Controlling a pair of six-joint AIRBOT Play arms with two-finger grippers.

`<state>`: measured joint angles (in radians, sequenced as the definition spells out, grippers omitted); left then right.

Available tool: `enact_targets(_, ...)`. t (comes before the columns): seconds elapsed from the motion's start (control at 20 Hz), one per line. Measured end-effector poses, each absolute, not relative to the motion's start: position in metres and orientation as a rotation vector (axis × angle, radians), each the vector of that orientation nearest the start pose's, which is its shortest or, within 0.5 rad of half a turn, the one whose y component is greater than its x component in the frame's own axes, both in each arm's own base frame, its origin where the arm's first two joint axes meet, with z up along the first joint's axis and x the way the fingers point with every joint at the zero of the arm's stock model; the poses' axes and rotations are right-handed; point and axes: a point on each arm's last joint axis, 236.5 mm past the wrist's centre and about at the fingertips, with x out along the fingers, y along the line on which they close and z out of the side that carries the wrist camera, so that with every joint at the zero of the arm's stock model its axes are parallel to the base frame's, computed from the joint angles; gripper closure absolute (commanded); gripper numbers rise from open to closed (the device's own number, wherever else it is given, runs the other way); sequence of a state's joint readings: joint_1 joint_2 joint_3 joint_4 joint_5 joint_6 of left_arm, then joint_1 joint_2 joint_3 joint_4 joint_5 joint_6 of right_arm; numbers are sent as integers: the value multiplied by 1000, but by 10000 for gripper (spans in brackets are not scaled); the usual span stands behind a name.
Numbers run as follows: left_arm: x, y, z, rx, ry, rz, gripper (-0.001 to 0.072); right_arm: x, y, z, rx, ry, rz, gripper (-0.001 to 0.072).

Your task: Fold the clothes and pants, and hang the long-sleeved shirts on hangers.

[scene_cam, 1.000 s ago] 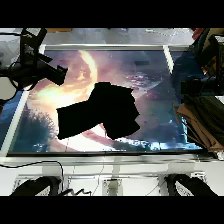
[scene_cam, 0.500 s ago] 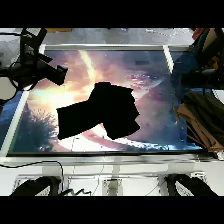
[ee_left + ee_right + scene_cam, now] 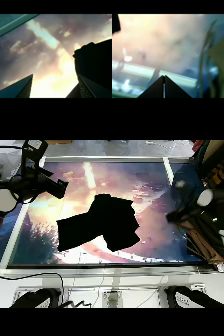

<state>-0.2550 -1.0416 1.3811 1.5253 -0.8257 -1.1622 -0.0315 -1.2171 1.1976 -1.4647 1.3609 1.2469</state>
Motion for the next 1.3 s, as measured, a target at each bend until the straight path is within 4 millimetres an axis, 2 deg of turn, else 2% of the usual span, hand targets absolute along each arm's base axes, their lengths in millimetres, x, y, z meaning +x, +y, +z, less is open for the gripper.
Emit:
enact_targets(0.05, 427, -120, 253, 404, 434, -368, 98, 327, 27, 5, -106, 1418, 359, 684)
enact_targets(0.15, 427, -120, 252, 373, 443, -361, 98, 298, 61, -37, 39, 1478, 517, 672)
enact_targets(0.2, 427, -119, 252, 358, 446, -357, 98, 288, 77, -52, 136, 1485, 555, 546)
enact_targets(0.25, 427, -119, 251, 344, 450, -355, 98, 284, 86, -63, 210, 1482, 555, 331)
enact_targets(0.3, 427, -119, 251, 329, 454, -351, 98, 283, 94, -73, 289, 1468, 537, 230)
enact_targets(0.45, 427, -119, 251, 283, 462, -340, 98, 290, 106, -89, 478, 1438, 454, 215)
enact_targets(0.7, 426, -120, 251, 210, 474, -322, 98, 308, 125, -93, 672, 1402, 439, 178)
enact_targets(0.95, 426, -120, 251, 176, 480, -314, 98, 314, 145, -75, 708, 1418, 603, 180)
enact_targets(1.3, 426, -119, 251, 163, 482, -310, 98, 316, 154, -66, 672, 1453, 765, 201)
